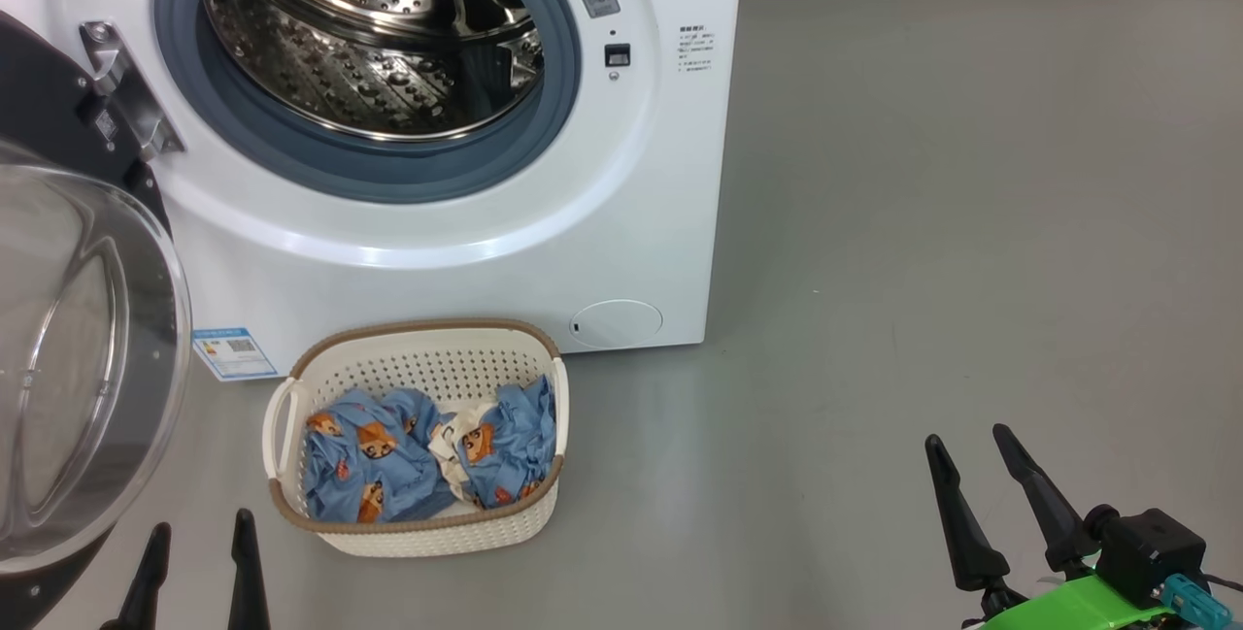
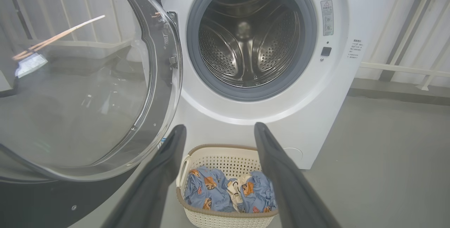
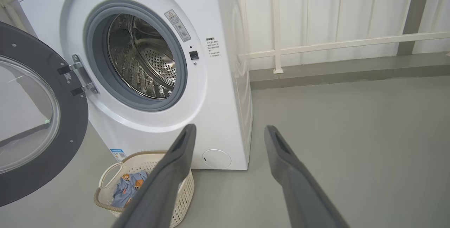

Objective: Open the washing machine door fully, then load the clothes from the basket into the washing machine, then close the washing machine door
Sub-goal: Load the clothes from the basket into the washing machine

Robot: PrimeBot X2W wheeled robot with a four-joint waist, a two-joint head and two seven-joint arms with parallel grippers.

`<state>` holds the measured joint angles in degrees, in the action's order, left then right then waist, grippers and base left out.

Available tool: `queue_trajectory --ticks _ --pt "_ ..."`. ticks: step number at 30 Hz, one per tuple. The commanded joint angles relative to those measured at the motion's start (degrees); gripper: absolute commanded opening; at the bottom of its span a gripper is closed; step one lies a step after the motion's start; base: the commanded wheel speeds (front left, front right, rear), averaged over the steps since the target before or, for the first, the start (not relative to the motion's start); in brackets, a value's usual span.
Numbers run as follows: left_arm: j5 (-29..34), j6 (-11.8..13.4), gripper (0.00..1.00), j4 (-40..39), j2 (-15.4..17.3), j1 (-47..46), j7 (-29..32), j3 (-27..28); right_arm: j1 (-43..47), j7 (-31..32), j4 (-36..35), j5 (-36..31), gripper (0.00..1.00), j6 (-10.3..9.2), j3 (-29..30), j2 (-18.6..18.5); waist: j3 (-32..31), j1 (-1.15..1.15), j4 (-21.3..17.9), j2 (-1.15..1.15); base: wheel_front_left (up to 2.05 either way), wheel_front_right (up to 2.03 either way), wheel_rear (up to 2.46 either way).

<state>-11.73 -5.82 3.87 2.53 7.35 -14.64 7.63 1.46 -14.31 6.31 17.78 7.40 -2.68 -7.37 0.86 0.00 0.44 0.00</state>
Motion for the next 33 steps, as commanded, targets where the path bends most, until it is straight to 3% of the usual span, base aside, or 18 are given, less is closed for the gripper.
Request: queue_trajectory --ticks 1,18,33 --pt "0.3 0.1 1.0 -1.1 0.4 -1.0 -0.4 1.9 -0.8 -0.7 -1.2 -0.1 1.0 0.09 -1.1 -0.7 0.2 0.0 0.1 0.0 0.0 0.0 0.0" --pt "0.5 -0.2 1.0 -0.2 0.4 -2.1 -0.4 2.9 -1.3 -0.7 -0.9 -0.2 1.0 0.09 -1.2 -0.1 1.1 0.0 1.0 0.0 0.2 -0.2 0.0" --pt "-0.4 0.9 1.0 -1.3 0.4 -3.3 -0.4 3.9 -1.9 -0.7 -1.1 0.1 1.0 0.09 -1.3 -0.2 2.9 0.0 1.9 0.0 1.67 -1.67 0.0"
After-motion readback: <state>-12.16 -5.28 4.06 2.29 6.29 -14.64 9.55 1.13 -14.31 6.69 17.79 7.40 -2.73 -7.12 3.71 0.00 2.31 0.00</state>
